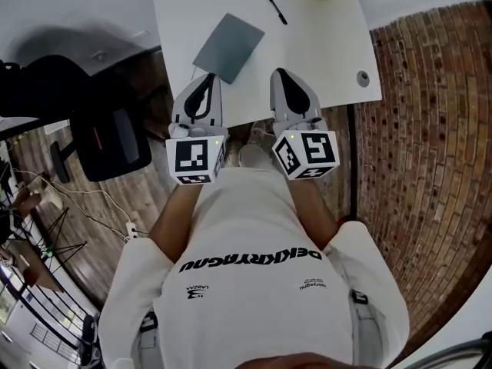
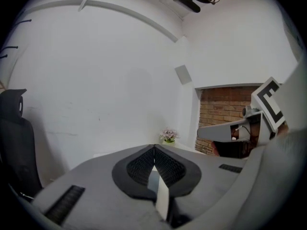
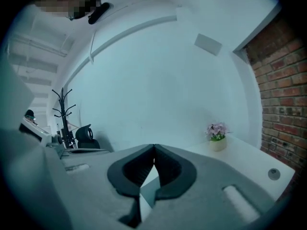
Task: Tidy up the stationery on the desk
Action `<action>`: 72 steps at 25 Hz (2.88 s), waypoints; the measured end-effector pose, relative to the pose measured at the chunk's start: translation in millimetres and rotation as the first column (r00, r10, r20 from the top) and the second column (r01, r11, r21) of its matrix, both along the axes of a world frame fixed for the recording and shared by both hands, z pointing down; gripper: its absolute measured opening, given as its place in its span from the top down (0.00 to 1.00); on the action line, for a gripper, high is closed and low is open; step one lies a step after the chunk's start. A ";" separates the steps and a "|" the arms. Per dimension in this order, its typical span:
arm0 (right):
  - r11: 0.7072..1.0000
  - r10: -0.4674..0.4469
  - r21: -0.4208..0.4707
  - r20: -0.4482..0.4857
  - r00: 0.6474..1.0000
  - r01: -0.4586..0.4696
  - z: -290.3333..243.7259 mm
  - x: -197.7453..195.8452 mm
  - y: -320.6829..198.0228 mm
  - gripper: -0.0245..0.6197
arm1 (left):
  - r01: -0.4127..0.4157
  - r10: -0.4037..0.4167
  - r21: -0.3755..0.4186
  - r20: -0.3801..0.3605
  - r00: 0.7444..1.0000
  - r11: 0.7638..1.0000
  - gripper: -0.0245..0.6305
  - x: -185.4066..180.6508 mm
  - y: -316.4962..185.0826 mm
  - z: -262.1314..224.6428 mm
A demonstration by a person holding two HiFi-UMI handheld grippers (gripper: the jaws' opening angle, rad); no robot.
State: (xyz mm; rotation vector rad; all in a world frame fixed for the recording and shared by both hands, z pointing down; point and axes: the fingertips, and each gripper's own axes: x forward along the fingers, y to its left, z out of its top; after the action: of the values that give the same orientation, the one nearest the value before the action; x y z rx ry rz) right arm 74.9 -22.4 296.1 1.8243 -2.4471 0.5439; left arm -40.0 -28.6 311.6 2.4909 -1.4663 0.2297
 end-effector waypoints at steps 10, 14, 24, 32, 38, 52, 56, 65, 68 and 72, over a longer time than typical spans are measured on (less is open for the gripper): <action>0.987 -0.030 -0.155 0.021 0.999 0.033 74.6 7.3 -53.4 0.97 | 0.024 -0.014 -0.153 0.067 0.998 0.988 0.96 16.2 -54.4 71.0; 0.976 -0.035 -0.213 0.030 0.999 0.040 105.2 2.7 -66.8 0.96 | 0.020 -0.002 -0.224 0.078 0.997 0.974 0.96 17.4 -69.6 101.4; 0.939 -0.002 -0.344 0.070 0.998 0.026 178.2 -5.0 -94.0 0.91 | 0.012 0.034 -0.350 0.125 0.992 0.937 0.90 14.0 -105.8 175.3; 0.886 0.055 -0.464 0.101 0.993 -0.002 235.3 -14.1 -102.0 0.84 | 0.017 0.071 -0.407 0.201 0.977 0.913 0.84 -1.7 -137.0 227.5; 0.845 0.101 -0.534 0.094 0.990 -0.035 272.6 -14.2 -109.9 0.82 | 0.010 0.111 -0.459 0.235 0.966 0.888 0.84 -5.8 -160.5 263.9; 0.770 0.140 -0.636 0.085 0.987 -0.054 323.9 -22.6 -108.9 0.80 | -0.021 0.169 -0.584 0.201 0.965 0.812 0.83 -12.9 -183.3 313.7; 0.752 0.132 -0.659 0.096 0.987 -0.037 334.3 -25.5 -108.6 0.80 | -0.062 0.190 -0.636 0.134 0.973 0.769 0.82 -10.7 -182.6 318.9; 0.757 0.087 -0.652 0.037 0.996 -0.042 337.6 -23.9 -112.4 0.80 | -0.105 0.256 -0.655 0.139 0.957 0.748 0.82 -7.4 -180.4 323.1; 0.763 0.076 -0.645 0.021 0.997 -0.045 336.0 -17.1 -115.8 0.82 | -0.117 0.259 -0.659 0.123 0.958 0.743 0.82 -2.7 -176.1 323.8; 0.772 0.054 -0.635 0.003 0.999 -0.040 332.2 -7.8 -122.6 0.83 | -0.106 0.271 -0.670 0.147 0.951 0.735 0.82 -1.1 -167.5 321.5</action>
State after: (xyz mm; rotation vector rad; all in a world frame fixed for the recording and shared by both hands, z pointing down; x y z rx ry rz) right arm 67.1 -145.0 628.3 1.5739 -1.8652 1.2198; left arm -41.1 -196.1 633.0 2.0483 -0.9451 0.9390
